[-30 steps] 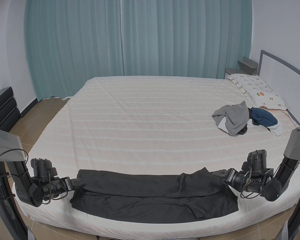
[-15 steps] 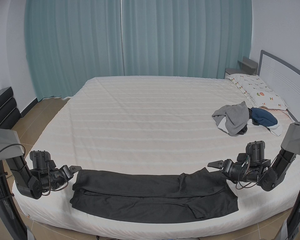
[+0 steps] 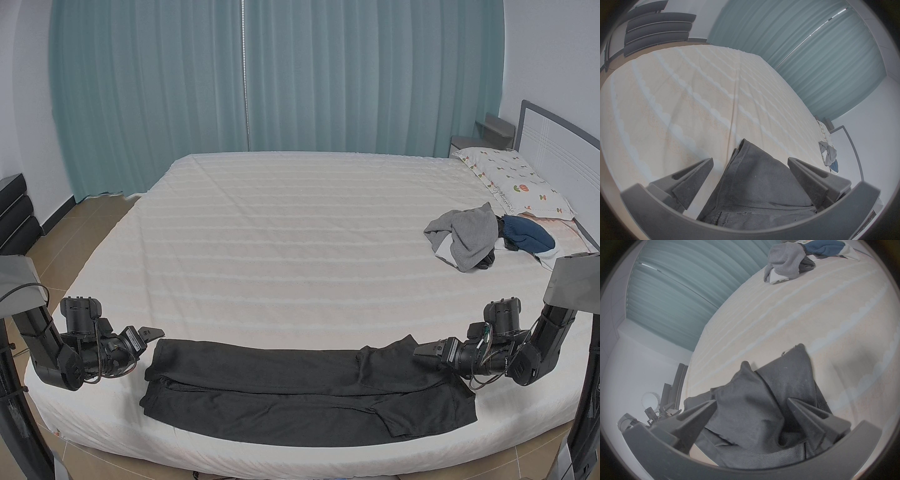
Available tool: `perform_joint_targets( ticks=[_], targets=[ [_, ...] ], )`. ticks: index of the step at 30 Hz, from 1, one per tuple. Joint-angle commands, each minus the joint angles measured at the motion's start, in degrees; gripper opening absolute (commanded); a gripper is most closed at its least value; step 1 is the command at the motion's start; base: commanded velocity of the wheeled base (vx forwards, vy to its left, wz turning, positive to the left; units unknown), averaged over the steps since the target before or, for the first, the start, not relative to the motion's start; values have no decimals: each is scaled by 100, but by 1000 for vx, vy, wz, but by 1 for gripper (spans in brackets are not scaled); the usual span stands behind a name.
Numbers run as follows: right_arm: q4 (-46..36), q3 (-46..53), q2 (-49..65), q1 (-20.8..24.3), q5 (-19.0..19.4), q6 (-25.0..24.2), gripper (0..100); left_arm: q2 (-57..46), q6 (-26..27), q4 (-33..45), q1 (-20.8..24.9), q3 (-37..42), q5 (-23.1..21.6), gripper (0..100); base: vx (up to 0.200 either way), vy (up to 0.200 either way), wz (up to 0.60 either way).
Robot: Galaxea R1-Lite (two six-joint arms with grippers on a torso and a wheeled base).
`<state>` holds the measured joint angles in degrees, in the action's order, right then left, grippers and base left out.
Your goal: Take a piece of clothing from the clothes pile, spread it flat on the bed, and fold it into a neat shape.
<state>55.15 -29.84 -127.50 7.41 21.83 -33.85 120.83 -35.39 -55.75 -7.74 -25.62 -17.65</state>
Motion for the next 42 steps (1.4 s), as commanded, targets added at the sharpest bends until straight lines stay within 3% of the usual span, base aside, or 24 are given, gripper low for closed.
perform_joint_targets(
  ticks=[1,13,26,27,32,42],
  targets=[
    [5,181,-64,-38,5,256,0,-34,-3,-6,1,-4,-1,100,0,0,0],
    [13,699,331,-231,5,415,0,19,-3,-15,-17,-48,7,100,0,0,0],
    [13,1024,358,-152,14,441,0,98,-29,-6,-17,-136,7,100,0,0,0],
    [13,1051,384,-152,14,441,100,142,-117,-6,-8,-206,7,100,0,0,0],
    [40,1077,692,-205,14,379,100,397,-583,-6,18,-646,7,100,0,0,0],
    [101,708,955,-864,23,89,100,801,-592,2,203,-1129,-1,100,0,0,0]
  ],
)
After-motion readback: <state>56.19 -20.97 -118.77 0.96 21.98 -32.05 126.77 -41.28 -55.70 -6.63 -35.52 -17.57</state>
